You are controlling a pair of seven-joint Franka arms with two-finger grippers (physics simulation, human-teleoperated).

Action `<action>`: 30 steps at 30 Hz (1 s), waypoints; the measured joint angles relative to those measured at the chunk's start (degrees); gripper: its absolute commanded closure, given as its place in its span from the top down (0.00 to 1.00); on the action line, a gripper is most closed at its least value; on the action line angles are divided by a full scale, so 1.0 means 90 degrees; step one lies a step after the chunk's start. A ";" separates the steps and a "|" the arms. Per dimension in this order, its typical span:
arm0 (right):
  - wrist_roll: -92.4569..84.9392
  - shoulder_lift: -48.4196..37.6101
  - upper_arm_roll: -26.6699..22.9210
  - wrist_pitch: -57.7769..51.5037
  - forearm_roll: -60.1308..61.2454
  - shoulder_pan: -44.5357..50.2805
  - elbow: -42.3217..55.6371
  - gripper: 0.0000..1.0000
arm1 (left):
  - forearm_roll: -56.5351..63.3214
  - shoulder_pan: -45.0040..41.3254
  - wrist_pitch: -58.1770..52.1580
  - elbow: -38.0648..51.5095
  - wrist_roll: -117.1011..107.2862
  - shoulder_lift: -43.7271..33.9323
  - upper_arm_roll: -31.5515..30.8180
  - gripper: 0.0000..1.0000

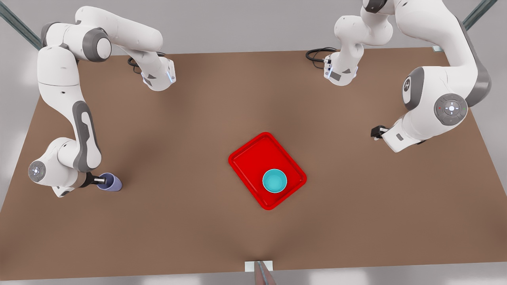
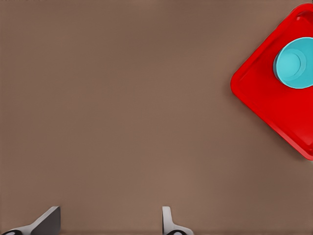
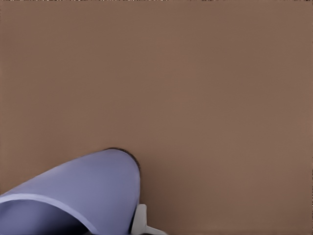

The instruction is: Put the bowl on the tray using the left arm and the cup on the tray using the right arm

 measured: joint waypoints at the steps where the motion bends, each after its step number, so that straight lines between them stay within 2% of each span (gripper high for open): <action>1: 0.0011 -0.0001 0.0000 -0.0009 0.0008 0.0000 0.0001 0.21 | 0.0000 0.0000 -0.0001 0.0000 -0.0009 0.0000 0.0000 1.00; 7: 0.0022 -0.0092 0.0009 -0.0038 0.0060 0.0050 0.0047 0.21 | 0.0000 -0.0001 -0.0001 0.0000 0.0000 0.0000 0.0000 1.00; 9: 0.0124 -0.0177 0.0047 -0.0493 0.0063 0.0081 0.0403 0.21 | 0.0000 0.0000 -0.0001 0.0000 0.0000 0.0000 0.0000 1.00; 13: 0.0864 -0.0565 0.0654 -0.0913 0.0037 0.0074 0.0694 0.21 | -0.0011 -0.0002 -0.0030 0.0000 0.0000 0.0000 -0.0003 1.00; 17: 0.2344 -0.0735 0.1820 -0.0958 -0.0007 0.0101 0.0788 0.21 | -0.0017 -0.0003 -0.0050 0.0000 0.0000 0.0000 -0.0002 1.00; 22: 0.4463 -0.0759 0.1995 -0.0893 -0.0081 0.1473 0.1028 0.21 | -0.0019 0.0001 -0.0053 0.0000 -0.0004 0.0000 0.0000 1.00; 26: 0.5304 -0.0350 0.2786 -0.0914 -0.0435 0.1906 0.1565 0.21 | -0.0034 0.0001 -0.0098 0.0000 -0.0008 0.0000 0.0000 1.00; 30: 0.5429 -0.0040 0.3250 -0.1002 -0.0564 0.2279 0.1977 0.21 | -0.0067 -0.0005 -0.0147 0.0000 -0.0001 -0.0007 -0.0002 1.00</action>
